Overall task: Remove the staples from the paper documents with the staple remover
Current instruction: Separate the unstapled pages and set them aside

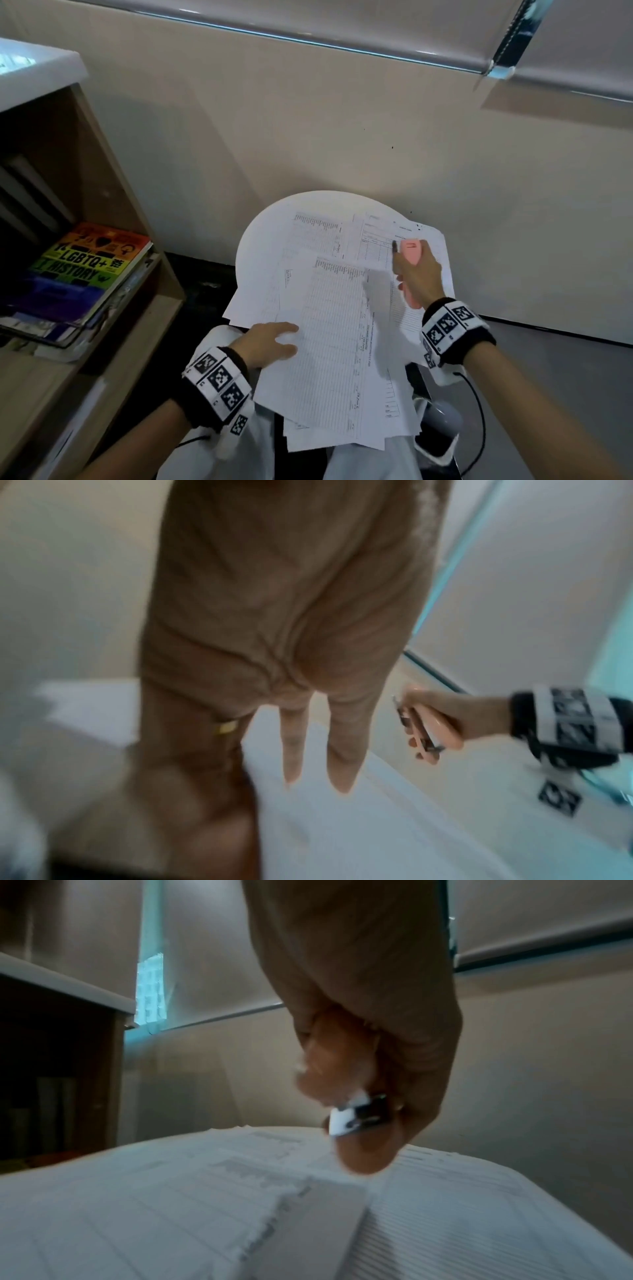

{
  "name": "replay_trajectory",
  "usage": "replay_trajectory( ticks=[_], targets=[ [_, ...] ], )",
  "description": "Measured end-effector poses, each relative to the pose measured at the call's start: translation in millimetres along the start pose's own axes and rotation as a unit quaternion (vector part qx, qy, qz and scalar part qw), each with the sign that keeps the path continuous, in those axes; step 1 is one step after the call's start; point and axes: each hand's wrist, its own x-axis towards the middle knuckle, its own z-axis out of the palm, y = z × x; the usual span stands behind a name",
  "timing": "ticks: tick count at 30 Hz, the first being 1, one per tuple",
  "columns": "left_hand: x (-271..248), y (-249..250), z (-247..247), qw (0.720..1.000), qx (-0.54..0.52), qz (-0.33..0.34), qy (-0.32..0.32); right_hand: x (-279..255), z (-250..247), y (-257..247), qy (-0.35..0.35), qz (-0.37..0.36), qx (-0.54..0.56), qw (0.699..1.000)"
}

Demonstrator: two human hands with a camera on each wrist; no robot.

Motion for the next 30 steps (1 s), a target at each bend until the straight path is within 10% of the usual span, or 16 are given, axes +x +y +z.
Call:
replay_trajectory(
  ticks=[5, 13, 30],
  targets=[
    [16.9, 29.7, -13.7, 0.943, 0.241, 0.058, 0.221, -6.0, 43.6, -9.2, -0.202, 0.13, 0.002, 0.971],
    [88.6, 38.0, -22.4, 0.958, 0.258, 0.099, 0.079, -7.6, 110.8, -2.9, -0.209, 0.017, -0.248, 0.946],
    [101.2, 45.3, -17.9, 0.935, 0.305, 0.13, 0.124, -1.8, 149.0, 3.9, -0.129, -0.067, -0.331, 0.932]
  ],
)
